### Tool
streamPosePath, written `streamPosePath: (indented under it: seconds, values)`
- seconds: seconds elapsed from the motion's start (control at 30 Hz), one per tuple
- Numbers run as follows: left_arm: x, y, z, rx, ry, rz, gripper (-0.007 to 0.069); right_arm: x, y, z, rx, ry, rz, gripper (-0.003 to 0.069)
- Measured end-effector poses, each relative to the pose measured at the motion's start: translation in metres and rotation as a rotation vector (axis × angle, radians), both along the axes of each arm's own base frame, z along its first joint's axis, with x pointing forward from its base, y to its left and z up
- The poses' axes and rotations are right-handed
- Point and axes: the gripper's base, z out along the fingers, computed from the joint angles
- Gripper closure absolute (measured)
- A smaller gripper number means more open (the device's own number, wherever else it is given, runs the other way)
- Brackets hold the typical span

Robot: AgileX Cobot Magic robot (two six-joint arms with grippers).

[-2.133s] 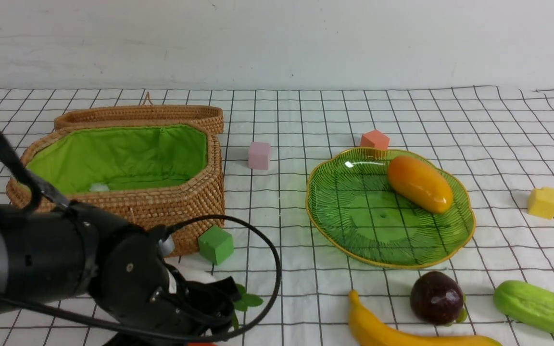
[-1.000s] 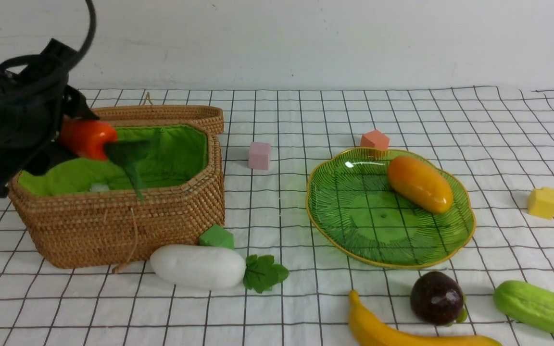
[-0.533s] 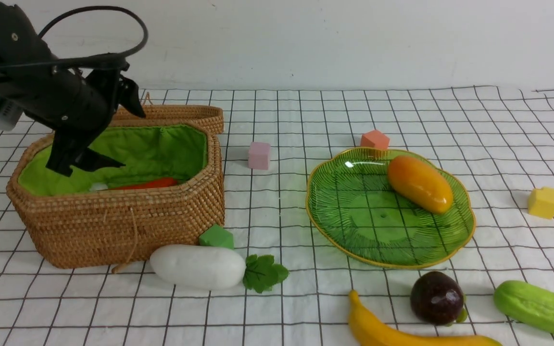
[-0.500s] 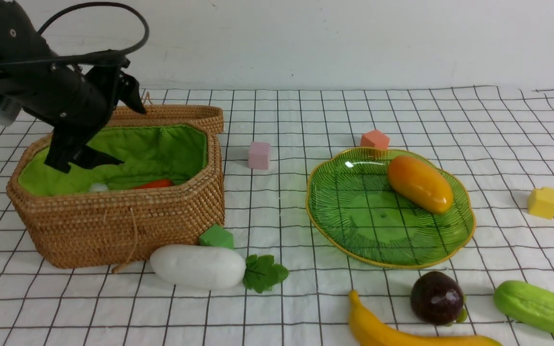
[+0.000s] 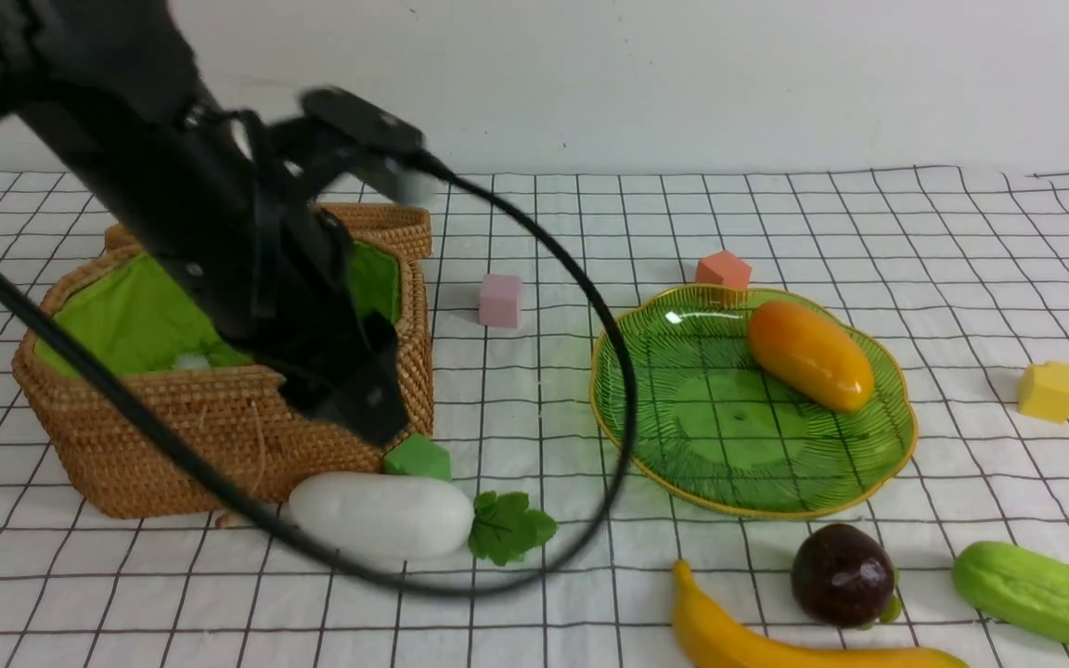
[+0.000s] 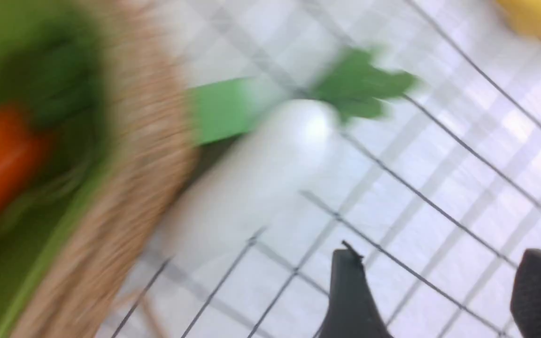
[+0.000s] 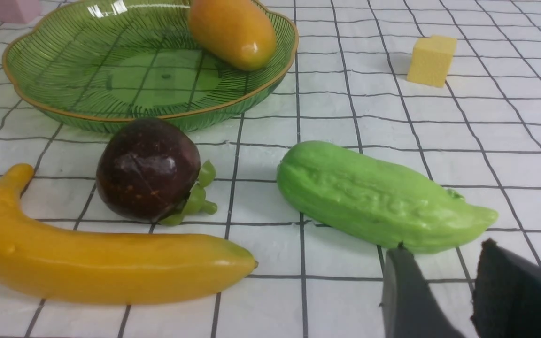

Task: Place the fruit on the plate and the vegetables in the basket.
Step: Take a daikon with your left arm and place it on the basket on the left.

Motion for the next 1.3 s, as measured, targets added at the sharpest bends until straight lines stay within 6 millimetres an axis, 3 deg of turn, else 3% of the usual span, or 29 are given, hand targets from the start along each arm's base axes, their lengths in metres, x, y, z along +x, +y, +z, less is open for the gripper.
streamPosePath:
  seconds: [0.2,0.3,0.57,0.7,0.93,1.3]
  values:
    - [0.018,-0.034,-0.045,0.153,-0.063,-0.136,0.0188,0.0,0.0,0.0,0.0,0.0,0.0,0.0416]
    - [0.028,-0.041,-0.066,0.217,-0.073,-0.161,0.0151,0.0,0.0,0.0,0.0,0.0,0.0,0.0416]
    - [0.043,-0.047,-0.1,0.278,-0.06,-0.151,-0.0012,0.0,0.0,0.0,0.0,0.0,0.0,0.0416]
    - [0.045,-0.048,-0.11,0.291,-0.035,-0.155,-0.0022,0.0,0.0,0.0,0.0,0.0,0.0,0.0416]
    - [0.045,-0.048,-0.13,0.333,0.043,-0.165,0.0057,0.0,0.0,0.0,0.0,0.0,0.0,0.0416]
    - [0.041,-0.048,-0.13,0.323,0.102,-0.159,0.0247,0.0,0.0,0.0,0.0,-0.001,0.0,0.0416]
